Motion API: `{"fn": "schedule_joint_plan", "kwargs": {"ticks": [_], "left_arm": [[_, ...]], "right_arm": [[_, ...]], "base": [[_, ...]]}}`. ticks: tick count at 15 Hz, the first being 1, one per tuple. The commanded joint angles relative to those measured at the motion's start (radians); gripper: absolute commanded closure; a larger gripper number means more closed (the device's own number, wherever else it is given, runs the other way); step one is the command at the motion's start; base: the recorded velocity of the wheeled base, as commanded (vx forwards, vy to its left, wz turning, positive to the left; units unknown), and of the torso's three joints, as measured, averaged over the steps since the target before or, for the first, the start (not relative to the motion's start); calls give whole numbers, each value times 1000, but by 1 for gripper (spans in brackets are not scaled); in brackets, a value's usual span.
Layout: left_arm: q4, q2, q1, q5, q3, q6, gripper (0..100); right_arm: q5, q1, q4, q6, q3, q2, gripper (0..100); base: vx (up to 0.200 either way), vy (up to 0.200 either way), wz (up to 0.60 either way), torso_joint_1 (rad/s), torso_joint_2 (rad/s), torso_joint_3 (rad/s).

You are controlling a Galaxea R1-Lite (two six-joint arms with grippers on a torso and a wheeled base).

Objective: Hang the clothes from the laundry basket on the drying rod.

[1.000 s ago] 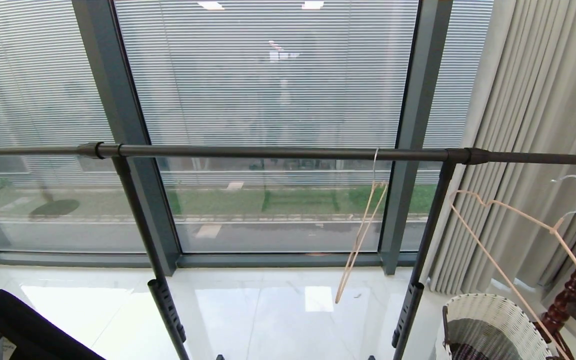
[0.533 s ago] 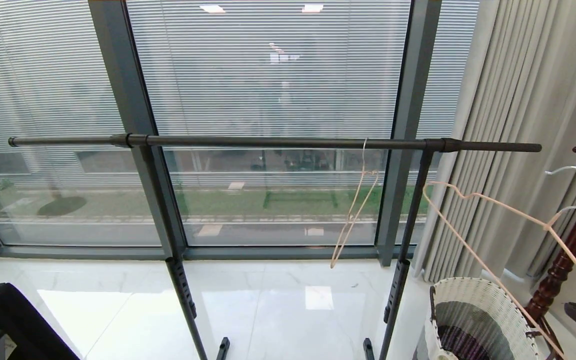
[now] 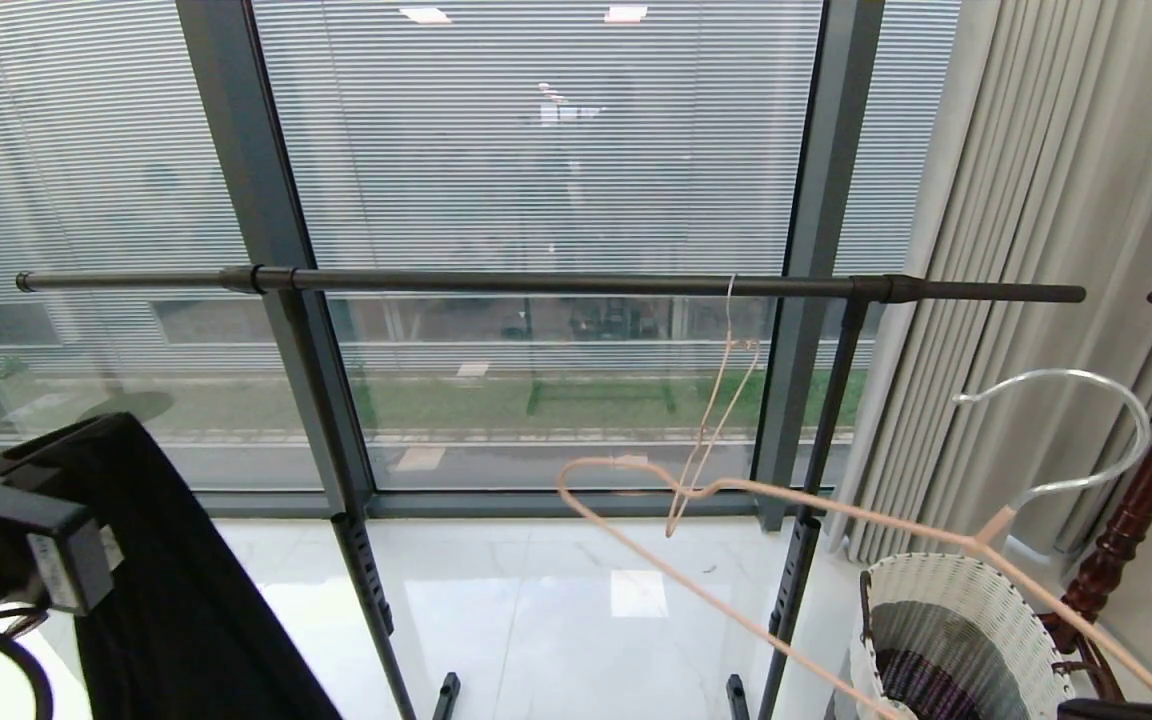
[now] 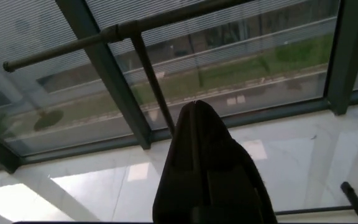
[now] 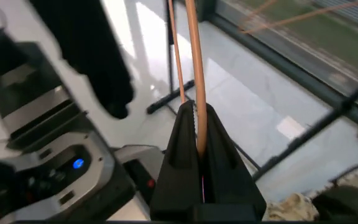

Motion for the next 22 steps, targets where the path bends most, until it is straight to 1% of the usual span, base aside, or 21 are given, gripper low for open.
{"fn": "schedule_joint_plan", "kwargs": {"ticks": [1, 3, 5, 7, 10, 12, 16, 19, 22], "left_arm": [[-36, 167, -25, 2, -57, -20, 100], [-36, 227, -79, 3, -109, -66, 100], [-36, 290, -125, 8, -167, -145, 100], [-36, 349, -177, 49, -222, -199, 100], [-36, 398, -231, 109, -236, -208, 100], [-36, 400, -260, 115, -236, -218, 100], [-36, 398, -295, 117, -236, -218, 100], [-36, 398, -310, 127, -236, -219, 100], [-36, 397, -321, 158, -236, -219, 100]], "right_arm": [[2, 181, 3, -4, -17, 63, 100], [2, 219, -14, -5, -24, 83, 100], [2, 219, -63, -5, -24, 109, 100], [2, 219, -102, -5, -28, 149, 100], [-1, 218, -162, -2, -29, 204, 100], [-27, 215, -183, 4, -26, 224, 100], [-34, 213, -194, 13, -26, 232, 100], [-37, 207, -228, 57, -24, 237, 100], [-81, 205, -294, 100, -28, 277, 100]], "base": [[0, 0, 0, 0, 0, 0], [0, 0, 0, 0, 0, 0], [0, 0, 0, 0, 0, 0], [0, 0, 0, 0, 0, 0], [0, 0, 0, 0, 0, 0], [0, 0, 0, 0, 0, 0], [0, 0, 0, 0, 0, 0], [0, 0, 0, 0, 0, 0], [0, 0, 0, 0, 0, 0]]}}
